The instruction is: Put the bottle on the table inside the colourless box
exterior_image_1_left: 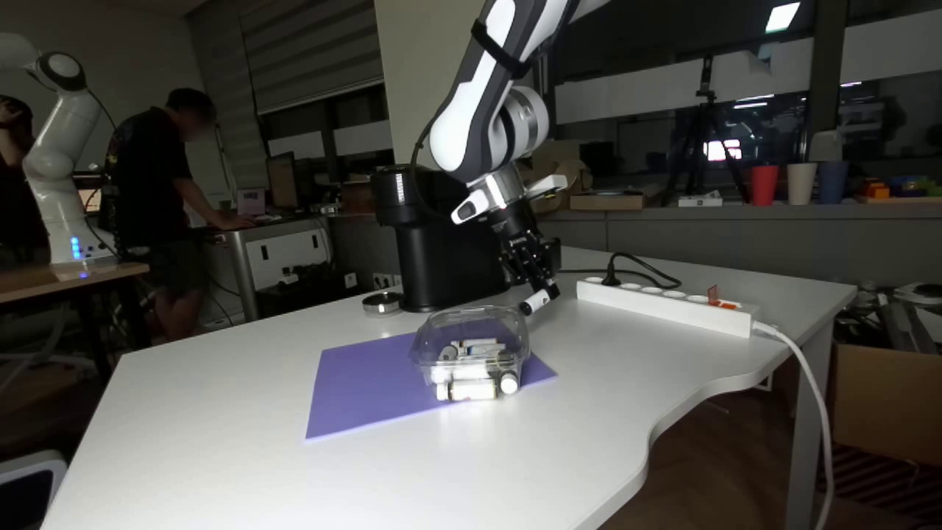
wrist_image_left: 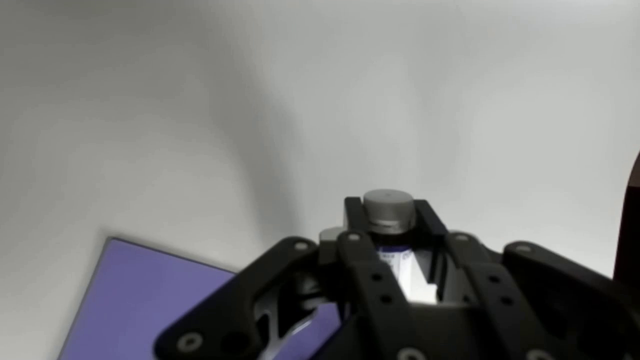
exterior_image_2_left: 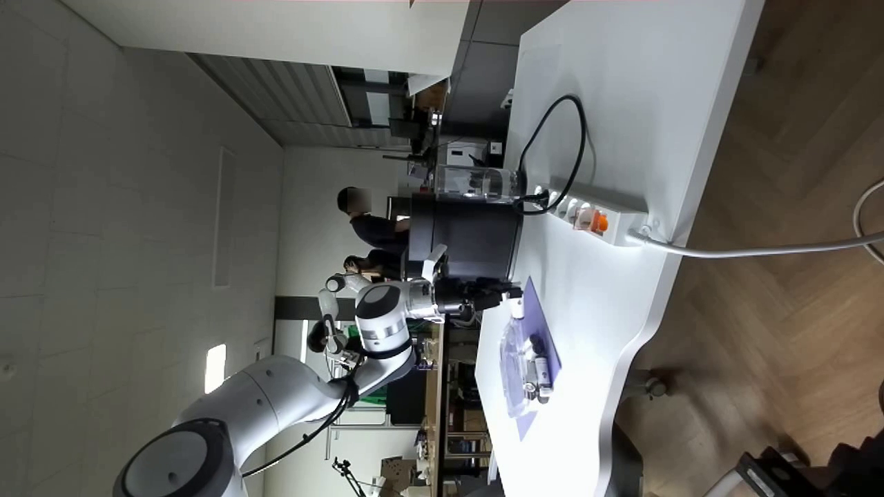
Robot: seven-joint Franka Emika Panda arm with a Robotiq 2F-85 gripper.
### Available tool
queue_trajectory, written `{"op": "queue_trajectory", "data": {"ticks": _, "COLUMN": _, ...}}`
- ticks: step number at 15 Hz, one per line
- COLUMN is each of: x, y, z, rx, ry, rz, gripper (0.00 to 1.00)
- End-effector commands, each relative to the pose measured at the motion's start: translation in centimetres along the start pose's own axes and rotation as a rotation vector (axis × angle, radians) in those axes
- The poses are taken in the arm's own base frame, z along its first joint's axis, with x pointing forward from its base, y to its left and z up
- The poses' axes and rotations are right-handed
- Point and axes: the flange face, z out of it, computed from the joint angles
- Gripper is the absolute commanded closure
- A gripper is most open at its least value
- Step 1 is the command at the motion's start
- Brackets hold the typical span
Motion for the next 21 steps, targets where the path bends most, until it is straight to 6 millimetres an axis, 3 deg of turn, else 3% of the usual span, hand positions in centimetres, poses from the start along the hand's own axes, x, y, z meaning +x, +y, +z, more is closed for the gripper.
{"op": "queue_trajectory", "data": {"ticks": 1, "x": 0.1, "y": -1.3, "z": -1.2, "rx": -0.016, "ry": -0.015, "rz": 0.035, "gripper": 0.93}}
{"op": "queue_trajectory", "data": {"ticks": 21, "x": 1.3, "y": -2.0, "z": -4.0, "rx": -0.14, "ry": -0.006, "rz": 0.041, "gripper": 0.93}}
